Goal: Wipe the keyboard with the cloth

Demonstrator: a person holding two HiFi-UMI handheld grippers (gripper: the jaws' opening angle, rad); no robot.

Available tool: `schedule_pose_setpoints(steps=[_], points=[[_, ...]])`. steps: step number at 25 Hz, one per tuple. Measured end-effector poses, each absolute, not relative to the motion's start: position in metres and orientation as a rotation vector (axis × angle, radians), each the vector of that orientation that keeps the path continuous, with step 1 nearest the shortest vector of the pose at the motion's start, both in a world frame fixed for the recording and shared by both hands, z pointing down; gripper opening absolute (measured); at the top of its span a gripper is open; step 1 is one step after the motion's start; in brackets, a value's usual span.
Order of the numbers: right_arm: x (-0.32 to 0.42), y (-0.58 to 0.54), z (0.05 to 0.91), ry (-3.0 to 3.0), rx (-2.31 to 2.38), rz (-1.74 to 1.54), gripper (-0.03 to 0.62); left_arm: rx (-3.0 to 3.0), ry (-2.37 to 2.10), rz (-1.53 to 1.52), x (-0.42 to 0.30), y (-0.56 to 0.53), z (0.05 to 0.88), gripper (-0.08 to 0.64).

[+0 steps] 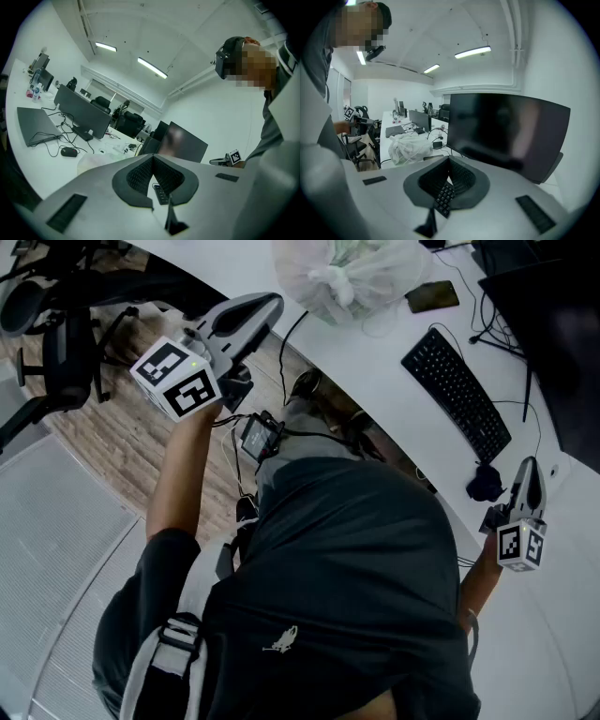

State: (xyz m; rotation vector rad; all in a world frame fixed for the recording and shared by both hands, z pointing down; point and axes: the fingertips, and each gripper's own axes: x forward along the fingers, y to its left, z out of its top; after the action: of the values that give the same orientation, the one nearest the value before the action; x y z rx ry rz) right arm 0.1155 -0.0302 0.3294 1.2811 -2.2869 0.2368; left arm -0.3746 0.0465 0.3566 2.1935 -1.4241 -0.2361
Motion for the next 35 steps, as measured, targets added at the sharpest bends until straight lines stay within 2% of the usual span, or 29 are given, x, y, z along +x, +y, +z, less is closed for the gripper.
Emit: schedule_pose_setpoints(steps=[6,13,19,20,21,22,23,25,28,32,34,35], points=[[0.118,-0.030,0.328,-2.283,1.305,0.245,0.009,2.247,-1.368,-0.248,-0.356,0.033,0.340,0.005],[0.140,-0.024,0.322,-2.357,1.421,0.279,0.009,2.365,-1.230,-0.239,-0.299,0.024,0.300,0.005],[0.240,-0.024,0.334,-2.223,1.622,0.351,0.014,2.485,-1.058,-0.144,-0.210,0.003,0.270,0.005],[0.255,-0.020,0.348,-2.182,1.633,0.393,0.024,2.504,-1.021,-0.122,-0.194,0.001,0.267,0.005],[0.268,-0.016,0.370,-2.134,1.623,0.448,0.077,2.520,-0.987,-0.101,-0.177,0.000,0.264,0.005],[0.279,-0.011,0.397,-2.077,1.593,0.515,0.170,2.532,-0.955,-0.082,-0.161,0.000,0.262,0.005],[0.290,-0.006,0.428,-2.010,1.552,0.585,0.206,2.538,-0.926,-0.066,-0.145,0.001,0.261,0.005],[0.315,0.005,0.492,-1.864,1.470,0.683,0.238,2.539,-0.873,-0.039,-0.113,0.003,0.261,0.005],[0.359,0.025,0.577,-1.643,1.400,0.760,0.245,2.542,-0.816,0.009,-0.071,0.009,0.261,0.005],[0.392,0.037,0.630,-1.625,1.466,0.816,0.234,2.550,-0.805,0.069,-0.034,0.016,0.263,0.005],[0.396,0.035,0.622,-1.684,1.488,0.866,0.082,2.541,-0.815,0.084,-0.023,0.019,0.265,0.005],[0.394,0.030,0.609,-1.716,1.497,0.885,0.063,2.538,-0.821,0.090,-0.019,0.019,0.264,0.005]])
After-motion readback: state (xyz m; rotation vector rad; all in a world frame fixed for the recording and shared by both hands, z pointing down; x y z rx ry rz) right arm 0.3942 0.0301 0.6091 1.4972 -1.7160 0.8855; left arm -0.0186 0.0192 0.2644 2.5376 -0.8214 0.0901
